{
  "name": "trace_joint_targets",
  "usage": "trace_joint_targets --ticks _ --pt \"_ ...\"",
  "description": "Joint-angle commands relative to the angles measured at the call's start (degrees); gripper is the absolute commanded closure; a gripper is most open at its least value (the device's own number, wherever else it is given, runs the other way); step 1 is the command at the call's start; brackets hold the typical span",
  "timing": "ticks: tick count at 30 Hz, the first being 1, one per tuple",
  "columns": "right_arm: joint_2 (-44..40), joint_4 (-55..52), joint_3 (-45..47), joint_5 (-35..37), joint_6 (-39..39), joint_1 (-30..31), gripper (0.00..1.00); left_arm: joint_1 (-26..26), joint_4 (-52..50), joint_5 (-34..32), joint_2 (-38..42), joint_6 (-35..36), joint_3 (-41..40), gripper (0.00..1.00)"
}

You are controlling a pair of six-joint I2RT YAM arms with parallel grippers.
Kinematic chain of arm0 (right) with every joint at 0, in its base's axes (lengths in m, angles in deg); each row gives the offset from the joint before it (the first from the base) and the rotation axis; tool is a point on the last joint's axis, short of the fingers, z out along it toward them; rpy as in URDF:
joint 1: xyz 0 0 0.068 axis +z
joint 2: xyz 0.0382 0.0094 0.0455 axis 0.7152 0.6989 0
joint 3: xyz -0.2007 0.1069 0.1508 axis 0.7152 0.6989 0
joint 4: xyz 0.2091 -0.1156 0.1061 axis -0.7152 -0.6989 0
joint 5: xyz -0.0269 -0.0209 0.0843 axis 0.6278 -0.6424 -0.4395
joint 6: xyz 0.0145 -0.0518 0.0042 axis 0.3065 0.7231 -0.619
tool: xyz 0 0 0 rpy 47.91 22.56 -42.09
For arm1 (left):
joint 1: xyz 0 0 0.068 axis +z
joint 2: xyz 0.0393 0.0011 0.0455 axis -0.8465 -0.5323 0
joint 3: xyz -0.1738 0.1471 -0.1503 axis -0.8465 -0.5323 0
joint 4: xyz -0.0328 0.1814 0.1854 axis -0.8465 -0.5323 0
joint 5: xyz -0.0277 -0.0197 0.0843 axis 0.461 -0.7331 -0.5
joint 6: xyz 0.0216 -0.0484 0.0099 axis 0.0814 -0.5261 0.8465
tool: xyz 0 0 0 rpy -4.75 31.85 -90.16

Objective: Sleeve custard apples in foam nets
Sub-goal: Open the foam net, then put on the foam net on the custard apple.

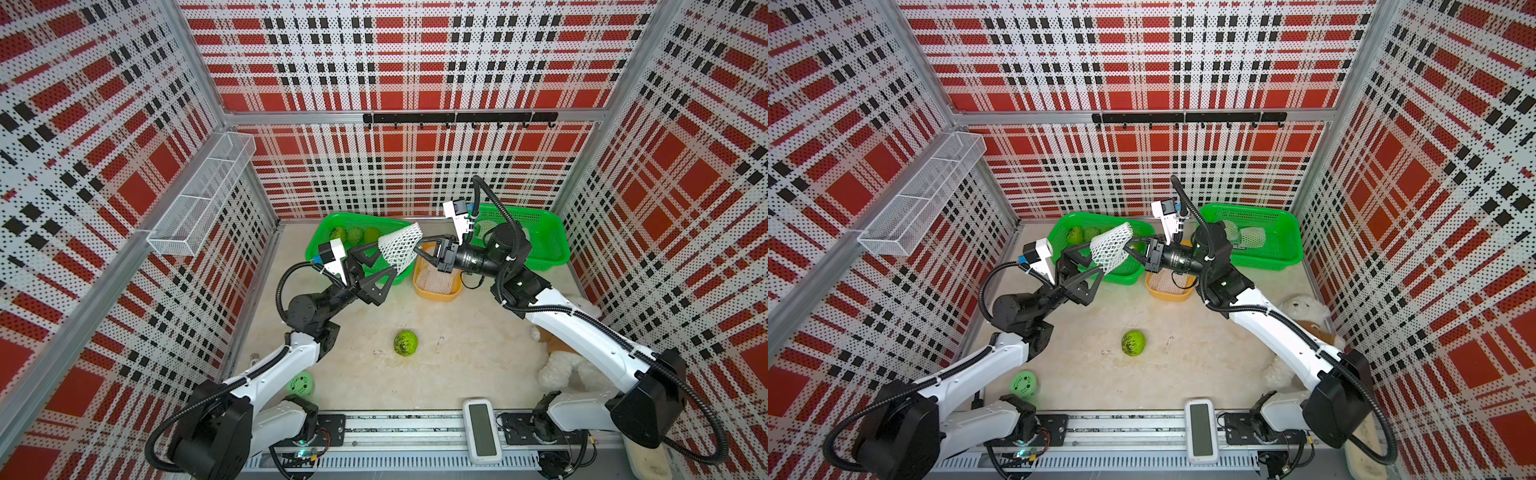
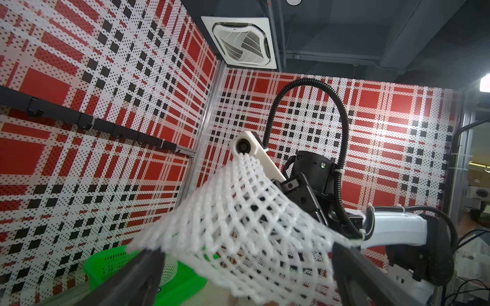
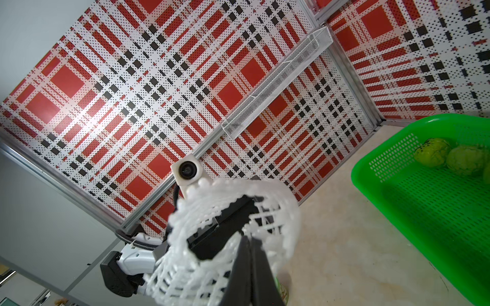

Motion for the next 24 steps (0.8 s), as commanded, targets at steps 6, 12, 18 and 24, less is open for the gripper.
trace_joint_targets --ticks 6,12,18,24 --pt "-5.0 3.0 6.0 3.8 5.9 -2.7 1.0 1.6 -38.4 -7.3 22.6 5.1 -10.2 0.01" --pt "-4.9 -3.0 9.7 1.7 14.8 -2.7 1.0 2.0 -71.6 -21.7 36.8 14.0 -5.8 0.01" --pt "-0.8 -3.0 16.0 -0.2 24.5 0.9 1.0 3.2 -79.0 -22.9 37.2 16.6 -1.5 0.01" --pt "2.5 -3.4 19.0 2.3 30.7 5.8 1.0 3.4 -75.9 -20.5 36.3 15.8 -1.9 0.01"
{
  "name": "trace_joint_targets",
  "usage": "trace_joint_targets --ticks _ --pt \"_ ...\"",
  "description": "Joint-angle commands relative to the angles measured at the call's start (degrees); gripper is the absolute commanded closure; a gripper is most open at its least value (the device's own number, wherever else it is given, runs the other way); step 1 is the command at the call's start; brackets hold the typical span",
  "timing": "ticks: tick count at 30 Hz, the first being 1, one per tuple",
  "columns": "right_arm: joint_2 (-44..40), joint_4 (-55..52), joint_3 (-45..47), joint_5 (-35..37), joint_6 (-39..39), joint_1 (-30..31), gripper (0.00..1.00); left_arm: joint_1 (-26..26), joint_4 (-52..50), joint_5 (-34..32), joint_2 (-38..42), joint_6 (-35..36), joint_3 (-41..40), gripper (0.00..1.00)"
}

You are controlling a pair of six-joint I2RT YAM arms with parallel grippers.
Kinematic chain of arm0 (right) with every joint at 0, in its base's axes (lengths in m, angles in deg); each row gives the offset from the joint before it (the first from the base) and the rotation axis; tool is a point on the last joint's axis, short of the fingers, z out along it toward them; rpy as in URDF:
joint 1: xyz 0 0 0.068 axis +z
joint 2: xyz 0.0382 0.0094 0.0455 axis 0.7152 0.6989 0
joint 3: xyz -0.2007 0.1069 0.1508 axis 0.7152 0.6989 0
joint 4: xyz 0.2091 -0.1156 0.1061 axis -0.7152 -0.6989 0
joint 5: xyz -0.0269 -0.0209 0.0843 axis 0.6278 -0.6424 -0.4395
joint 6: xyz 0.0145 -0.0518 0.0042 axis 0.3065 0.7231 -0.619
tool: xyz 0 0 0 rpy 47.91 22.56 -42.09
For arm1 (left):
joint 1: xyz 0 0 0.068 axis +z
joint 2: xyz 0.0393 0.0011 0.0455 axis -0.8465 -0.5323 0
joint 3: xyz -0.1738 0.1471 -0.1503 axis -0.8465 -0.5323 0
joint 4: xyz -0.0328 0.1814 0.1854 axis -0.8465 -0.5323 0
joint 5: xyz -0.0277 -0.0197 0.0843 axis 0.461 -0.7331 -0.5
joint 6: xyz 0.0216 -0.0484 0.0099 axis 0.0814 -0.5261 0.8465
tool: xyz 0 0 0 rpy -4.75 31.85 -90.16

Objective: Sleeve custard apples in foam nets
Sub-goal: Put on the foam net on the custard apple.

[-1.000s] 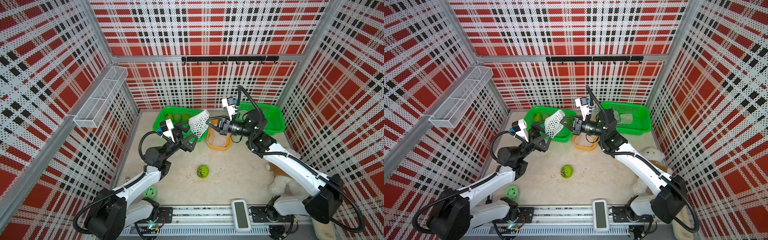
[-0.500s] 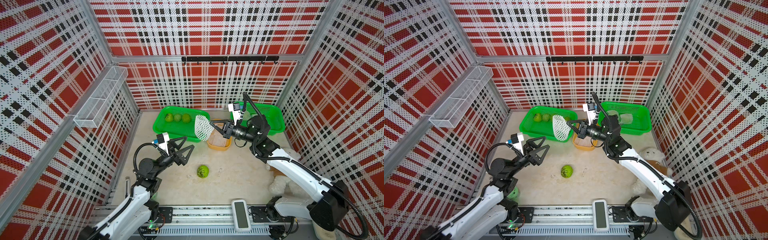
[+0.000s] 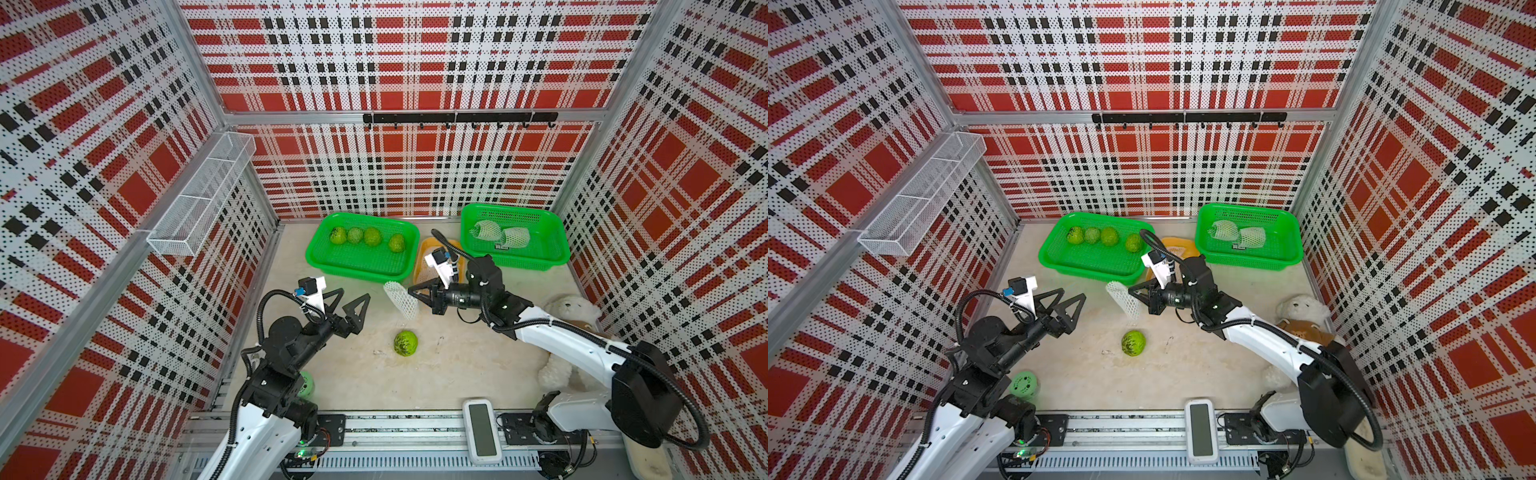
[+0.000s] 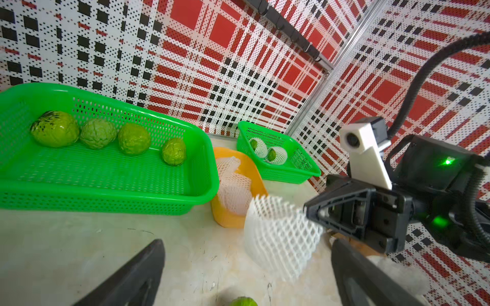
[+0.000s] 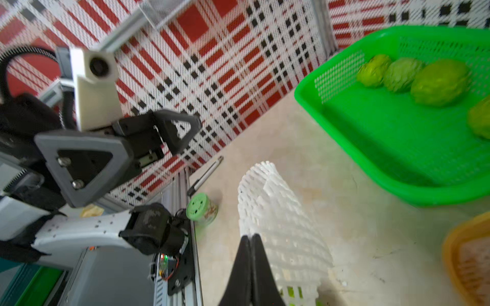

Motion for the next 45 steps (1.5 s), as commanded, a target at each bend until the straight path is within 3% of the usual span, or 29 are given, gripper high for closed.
trace_joint_targets --ticks 1,7,16,20,32,39,45 --pt "1.2 2.8 1.5 0.5 5.8 1.8 1.0 0.4 -0.5 0.7 -0.6 0.7 1.0 0.01" --pt "2.8 9.6 7.0 2.9 4.7 4.0 1.0 0.5 0.3 0.9 -2.0 0.7 1.5 0.01" --pt "4.0 9.5 12.5 13.0 12.7 8.2 1.0 0.5 1.5 2.0 -4.4 1.0 2.5 0.01" --pt "4.7 12.4 14.1 13.7 14.2 9.5 1.0 0.5 2.0 2.9 -5.0 0.9 2.3 0.01" --pt "8.5 13.0 11.4 24.2 9.1 9.5 1.0 0.2 4.4 4.3 -5.2 -1.4 -2.6 0.01" --pt "6.2 14.6 15.9 23.4 8.4 8.7 1.0 0.1 4.5 5.0 -5.9 -1.0 -2.9 0.01" --pt "7.6 29.9 23.7 18.4 7.9 8.7 1.0 -3.1 9.4 5.7 -7.1 -1.0 -7.2 0.01"
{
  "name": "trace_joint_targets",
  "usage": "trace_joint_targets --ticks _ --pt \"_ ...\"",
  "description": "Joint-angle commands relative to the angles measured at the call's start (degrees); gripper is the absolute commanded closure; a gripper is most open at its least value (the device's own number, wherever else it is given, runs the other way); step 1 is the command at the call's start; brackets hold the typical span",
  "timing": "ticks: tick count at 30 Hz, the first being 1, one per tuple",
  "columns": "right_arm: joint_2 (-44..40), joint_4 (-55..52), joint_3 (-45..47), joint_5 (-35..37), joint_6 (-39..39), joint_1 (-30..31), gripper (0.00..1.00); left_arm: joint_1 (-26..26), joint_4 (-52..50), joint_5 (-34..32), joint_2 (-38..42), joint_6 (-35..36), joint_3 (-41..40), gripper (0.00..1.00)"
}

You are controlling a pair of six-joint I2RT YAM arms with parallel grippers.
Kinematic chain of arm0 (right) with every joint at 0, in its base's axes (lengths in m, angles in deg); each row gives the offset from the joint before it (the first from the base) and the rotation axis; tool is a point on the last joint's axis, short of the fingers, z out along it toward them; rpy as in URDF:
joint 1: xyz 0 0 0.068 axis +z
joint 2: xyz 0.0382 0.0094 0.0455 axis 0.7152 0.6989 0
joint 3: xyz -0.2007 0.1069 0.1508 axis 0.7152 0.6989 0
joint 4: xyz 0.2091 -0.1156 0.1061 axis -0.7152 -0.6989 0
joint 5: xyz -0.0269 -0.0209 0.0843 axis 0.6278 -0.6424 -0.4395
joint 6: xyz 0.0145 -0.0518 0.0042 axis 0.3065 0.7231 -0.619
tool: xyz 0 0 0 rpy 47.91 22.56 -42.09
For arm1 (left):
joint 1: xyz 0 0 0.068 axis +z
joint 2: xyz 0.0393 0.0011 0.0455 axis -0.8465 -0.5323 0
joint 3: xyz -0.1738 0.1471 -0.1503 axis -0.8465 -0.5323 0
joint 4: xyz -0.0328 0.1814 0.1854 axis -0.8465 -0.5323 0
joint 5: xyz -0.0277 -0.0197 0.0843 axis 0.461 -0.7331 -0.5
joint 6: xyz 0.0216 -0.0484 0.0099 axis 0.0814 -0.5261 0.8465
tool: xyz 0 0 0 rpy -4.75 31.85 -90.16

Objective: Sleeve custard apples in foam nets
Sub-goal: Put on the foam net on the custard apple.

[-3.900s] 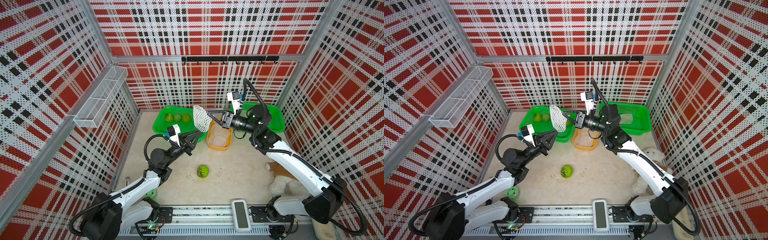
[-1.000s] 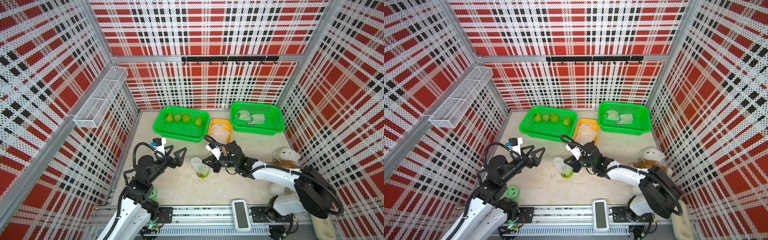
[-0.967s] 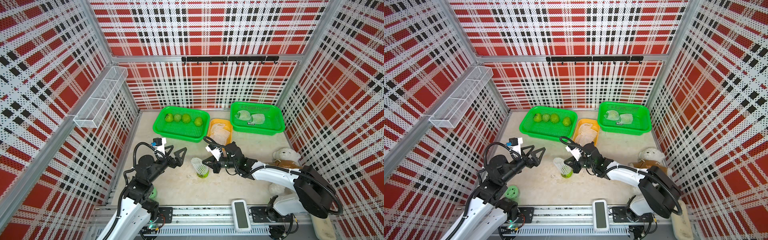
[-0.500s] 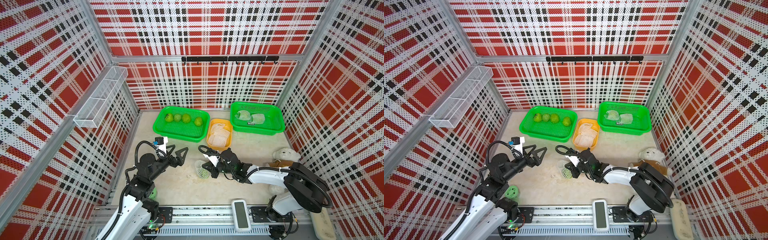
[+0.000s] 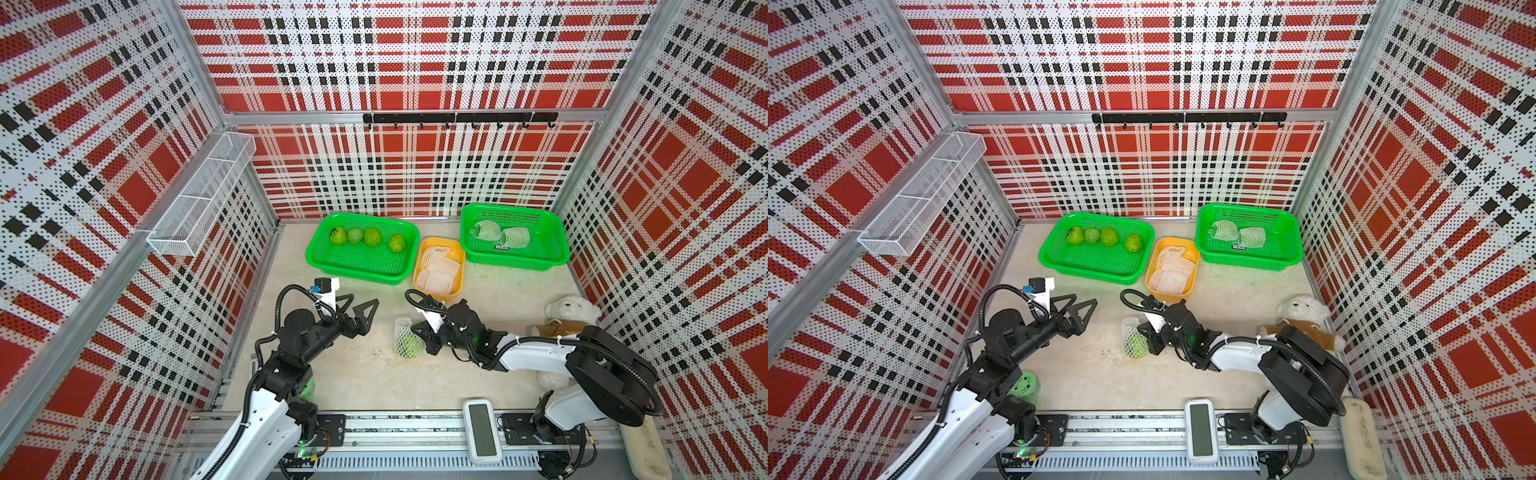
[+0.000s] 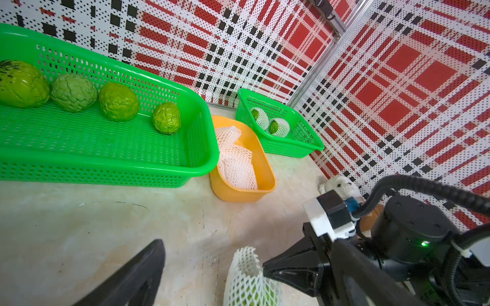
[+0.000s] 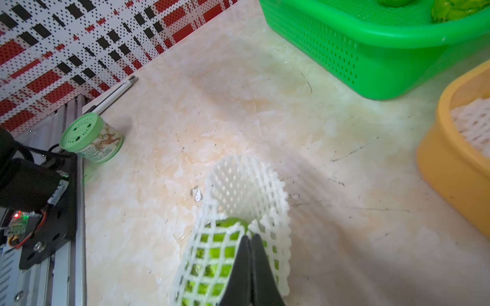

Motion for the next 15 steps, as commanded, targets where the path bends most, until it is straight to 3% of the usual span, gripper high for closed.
trace_joint_targets --ticks 1,10,15 --pt "1.0 13.7 3.4 -3.5 -0.5 -0.1 1.0 -3.2 4.6 0.2 -0.9 0.2 -3.2 0.01" --pt "3.8 25.1 6.0 -7.2 0.8 1.8 1.0 -22.5 14.1 -15.0 -5.1 6.5 -12.4 0.01" --pt "3.5 23.0 5.7 -6.6 2.1 2.5 1.0 -26.7 21.2 -18.7 -11.8 7.3 -15.6 0.01"
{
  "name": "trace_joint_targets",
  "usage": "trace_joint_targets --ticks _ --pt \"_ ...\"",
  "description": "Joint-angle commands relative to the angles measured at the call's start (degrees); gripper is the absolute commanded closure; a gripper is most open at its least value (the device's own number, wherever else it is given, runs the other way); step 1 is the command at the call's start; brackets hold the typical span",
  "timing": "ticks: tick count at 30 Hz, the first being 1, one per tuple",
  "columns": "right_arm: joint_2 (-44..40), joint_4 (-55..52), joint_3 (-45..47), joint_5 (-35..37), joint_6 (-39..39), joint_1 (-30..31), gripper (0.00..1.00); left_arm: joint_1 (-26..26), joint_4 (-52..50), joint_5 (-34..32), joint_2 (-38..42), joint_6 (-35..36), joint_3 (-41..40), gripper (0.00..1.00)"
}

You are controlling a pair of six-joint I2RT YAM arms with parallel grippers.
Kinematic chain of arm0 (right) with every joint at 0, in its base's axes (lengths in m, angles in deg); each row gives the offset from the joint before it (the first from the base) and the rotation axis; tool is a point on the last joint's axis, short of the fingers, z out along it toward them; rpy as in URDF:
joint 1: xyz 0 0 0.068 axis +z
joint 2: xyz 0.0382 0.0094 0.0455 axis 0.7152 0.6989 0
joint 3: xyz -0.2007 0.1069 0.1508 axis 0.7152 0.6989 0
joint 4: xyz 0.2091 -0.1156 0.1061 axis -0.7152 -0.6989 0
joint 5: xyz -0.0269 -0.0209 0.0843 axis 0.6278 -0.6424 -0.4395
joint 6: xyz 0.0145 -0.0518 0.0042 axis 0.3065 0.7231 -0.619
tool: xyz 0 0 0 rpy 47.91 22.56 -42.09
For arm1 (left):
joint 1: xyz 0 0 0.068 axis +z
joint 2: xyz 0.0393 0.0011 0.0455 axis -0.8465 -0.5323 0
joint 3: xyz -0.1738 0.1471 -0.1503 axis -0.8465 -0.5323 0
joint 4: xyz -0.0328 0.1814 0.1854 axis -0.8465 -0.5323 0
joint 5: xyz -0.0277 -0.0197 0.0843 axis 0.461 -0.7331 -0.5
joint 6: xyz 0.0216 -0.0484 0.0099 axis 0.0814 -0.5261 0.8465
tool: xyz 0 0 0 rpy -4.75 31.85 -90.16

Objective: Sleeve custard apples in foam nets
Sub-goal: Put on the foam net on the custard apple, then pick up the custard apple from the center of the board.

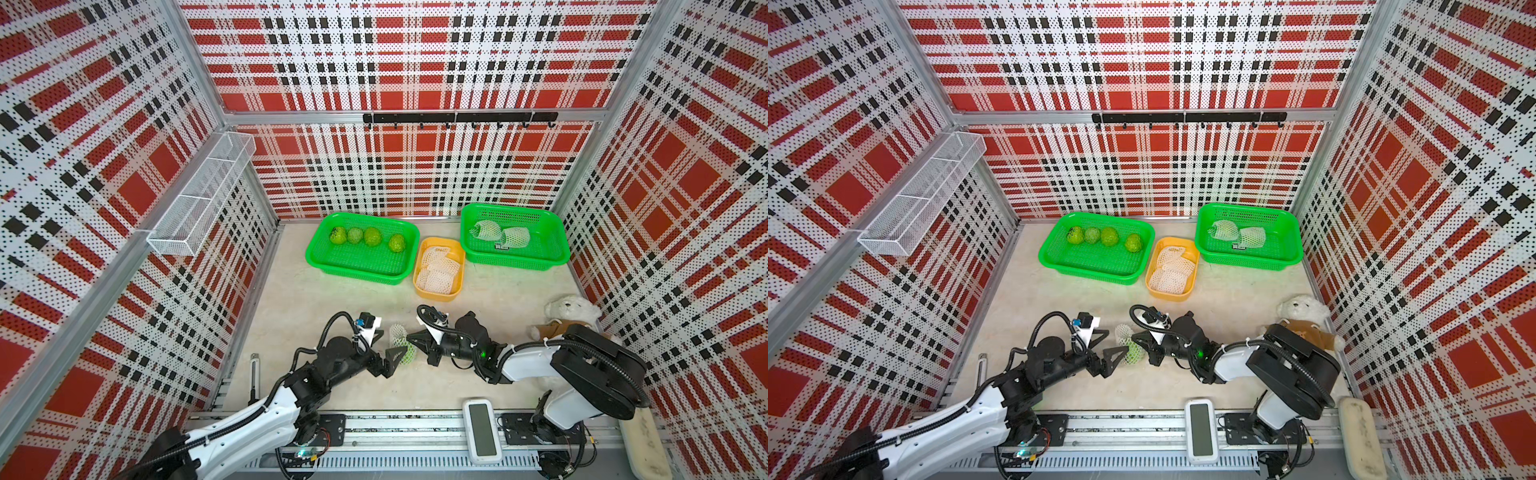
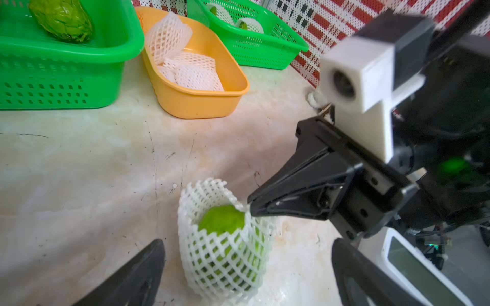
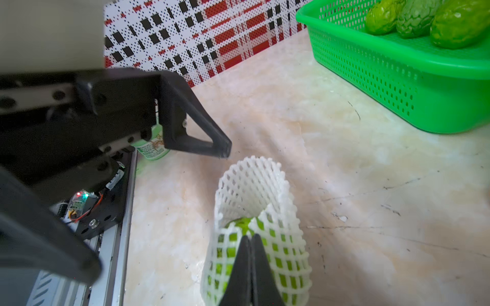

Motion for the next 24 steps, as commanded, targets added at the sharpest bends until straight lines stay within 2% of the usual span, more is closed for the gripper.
trace_joint_targets --ticks 1,6,11,20,24 --pt "0.4 2.8 0.1 -0.4 1.9 0.4 1.0 -1.7 8.0 -5.5 -3.9 1.8 -1.3 0.01" --pt "0.3 2.1 0.5 -0.2 2.6 0.9 1.0 -4.0 14.3 -7.8 -13.7 3.0 -1.4 0.0" --pt "0.6 4.2 2.0 -0.5 3.5 1.4 1.0 -4.3 22.2 -6.3 -22.8 3.6 -1.0 0.06" --pt "1.2 5.9 3.1 -0.8 3.2 1.3 1.0 -5.6 29.6 -7.1 -32.2 4.4 -0.1 0.03" --pt "0.9 5.9 3.1 -0.4 2.9 1.4 1.0 -5.5 31.0 -6.9 -35.6 4.6 0.4 0.11"
